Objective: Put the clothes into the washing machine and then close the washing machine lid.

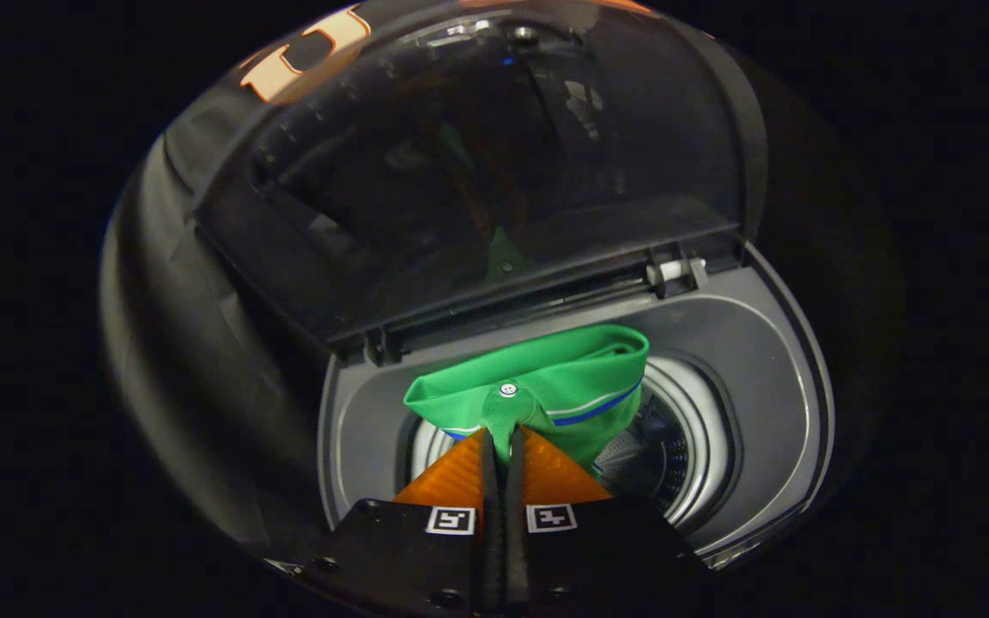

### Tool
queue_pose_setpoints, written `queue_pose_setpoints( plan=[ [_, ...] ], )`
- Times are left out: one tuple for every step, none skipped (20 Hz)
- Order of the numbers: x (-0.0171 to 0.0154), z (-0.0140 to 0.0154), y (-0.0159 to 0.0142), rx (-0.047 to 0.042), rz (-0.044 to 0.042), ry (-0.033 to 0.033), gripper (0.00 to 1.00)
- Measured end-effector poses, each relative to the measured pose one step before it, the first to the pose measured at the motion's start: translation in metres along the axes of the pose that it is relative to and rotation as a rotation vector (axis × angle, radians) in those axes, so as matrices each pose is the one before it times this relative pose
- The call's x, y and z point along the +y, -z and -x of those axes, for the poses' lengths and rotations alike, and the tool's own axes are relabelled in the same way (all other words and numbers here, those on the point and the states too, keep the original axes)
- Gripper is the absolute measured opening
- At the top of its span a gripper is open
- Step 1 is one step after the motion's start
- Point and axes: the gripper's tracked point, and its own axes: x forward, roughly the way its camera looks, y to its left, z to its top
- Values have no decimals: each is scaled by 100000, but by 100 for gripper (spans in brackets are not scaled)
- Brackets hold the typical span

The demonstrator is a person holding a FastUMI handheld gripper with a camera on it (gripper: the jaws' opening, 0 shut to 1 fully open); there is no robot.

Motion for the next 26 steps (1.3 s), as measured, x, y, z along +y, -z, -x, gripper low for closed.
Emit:
queue_pose_setpoints(
  plan=[
    [-189,-240,351,2204,727,1579,8],
    [79,-137,92,885,282,695,8],
    [14,-129,298,2245,474,1192,8],
    [23,-69,139,643,697,1269,8],
    [-76,-31,201,1117,726,919,8],
    [-139,-114,418,1258,116,1115,8],
    [52,-250,222,531,-126,112,8],
    [-265,-533,169,366,-163,382,8],
    [-120,-40,-130,160,27,259,8],
    [-26,-497,-100,106,-110,162,8],
    [-197,-280,86,753,-45,422,8],
    [-257,-250,80,180,232,606,8],
    [-285,-182,21,113,380,952,8],
    [-361,-1,176,987,483,1508,9],
    [-148,103,292,1360,131,-54,10],
    [67,-43,84,1023,-76,-528,13],
    [-101,-185,404,463,165,363,35],
    [-96,386,129,-69,393,371,57],
    [-327,1070,-116,-473,270,785,79],
    [-129,-1047,29,-1104,646,663,100],
    [114,120,99,-685,745,-361,99],
    [-37,193,71,-318,665,0,99],
    [-28,327,47,-294,496,19,99],
    [40,292,13,-241,262,22,99],
    [62,177,-53,-475,403,-10,99],
    [-112,331,-52,-180,612,395,99]
  ],
)
